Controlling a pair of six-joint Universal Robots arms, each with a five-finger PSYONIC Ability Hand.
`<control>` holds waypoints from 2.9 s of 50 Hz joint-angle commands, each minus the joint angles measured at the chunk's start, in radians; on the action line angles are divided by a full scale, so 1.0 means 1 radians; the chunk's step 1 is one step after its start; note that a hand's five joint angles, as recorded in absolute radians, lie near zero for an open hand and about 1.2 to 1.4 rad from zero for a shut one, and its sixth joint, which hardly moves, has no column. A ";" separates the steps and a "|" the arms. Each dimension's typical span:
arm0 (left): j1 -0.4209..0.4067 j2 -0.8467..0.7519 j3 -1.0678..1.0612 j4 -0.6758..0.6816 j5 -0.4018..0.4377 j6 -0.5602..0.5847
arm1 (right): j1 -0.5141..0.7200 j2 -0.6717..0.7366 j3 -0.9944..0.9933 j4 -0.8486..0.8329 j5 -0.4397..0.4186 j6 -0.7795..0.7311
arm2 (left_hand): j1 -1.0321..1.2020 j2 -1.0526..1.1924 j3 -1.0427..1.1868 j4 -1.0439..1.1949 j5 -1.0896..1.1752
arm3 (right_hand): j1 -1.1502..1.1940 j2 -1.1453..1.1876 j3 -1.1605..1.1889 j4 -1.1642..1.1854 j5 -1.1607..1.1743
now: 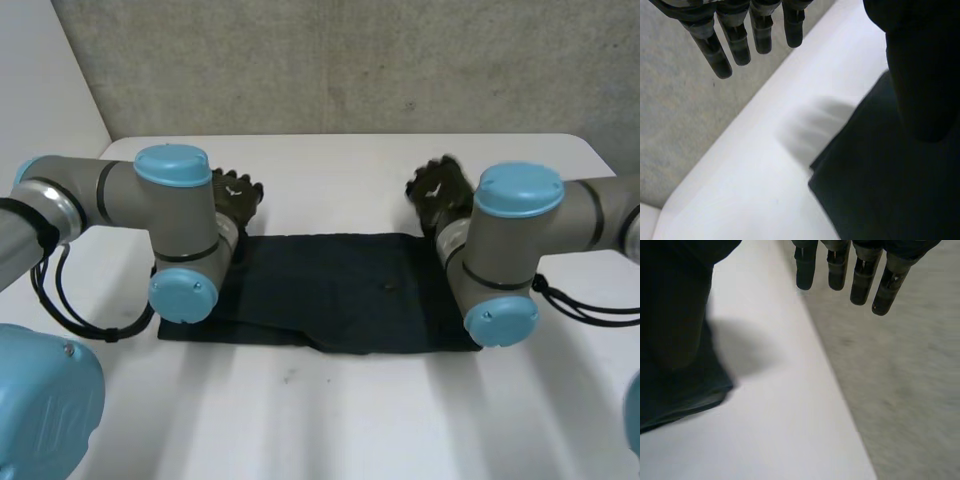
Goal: Fold the shorts.
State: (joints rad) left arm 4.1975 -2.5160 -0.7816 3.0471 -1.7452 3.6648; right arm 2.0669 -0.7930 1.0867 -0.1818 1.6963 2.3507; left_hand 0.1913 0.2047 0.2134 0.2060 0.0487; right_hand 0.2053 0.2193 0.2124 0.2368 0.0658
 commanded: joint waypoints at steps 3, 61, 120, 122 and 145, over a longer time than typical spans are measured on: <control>-0.013 0.247 -0.255 0.036 0.006 -0.052 | -0.039 -0.331 0.223 -0.013 -0.088 0.367 | -0.017 -0.030 -0.039 -0.031 -0.049 | -0.031 -0.045 -0.038 -0.062 -0.066; 0.154 0.654 -0.890 0.237 0.095 -0.212 | -0.378 -0.575 0.745 0.116 -0.305 -0.027 | -0.017 -0.030 -0.039 -0.031 -0.049 | 1.191 1.177 1.184 1.159 1.156; -0.140 0.353 -0.597 0.030 0.047 -0.477 | 0.010 -0.256 0.294 0.266 -0.377 0.785 | -0.016 -0.029 -0.038 -0.031 -0.048 | -0.031 -0.045 -0.038 -0.062 -0.066; -0.129 0.345 -0.597 0.009 0.000 -0.463 | 0.018 -0.220 0.271 0.285 -0.382 0.777 | -0.017 -0.030 -0.039 -0.031 -0.049 | -0.031 -0.045 -0.038 -0.062 -0.066; -0.102 0.431 -0.636 -0.011 0.001 -0.325 | 0.114 -0.153 0.168 0.312 -0.257 0.521 | -0.017 -0.030 -0.039 -0.031 -0.049 | -0.031 -0.045 -0.038 -0.062 -0.066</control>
State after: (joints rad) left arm 4.0996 -2.1542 -1.4354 3.0374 -1.7592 3.3346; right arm 2.1873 -0.8590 1.2524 0.1311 1.4366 2.8659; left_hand 0.1588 0.1968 0.2087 0.2059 0.0469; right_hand 0.1499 0.2039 0.2116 0.2350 0.0654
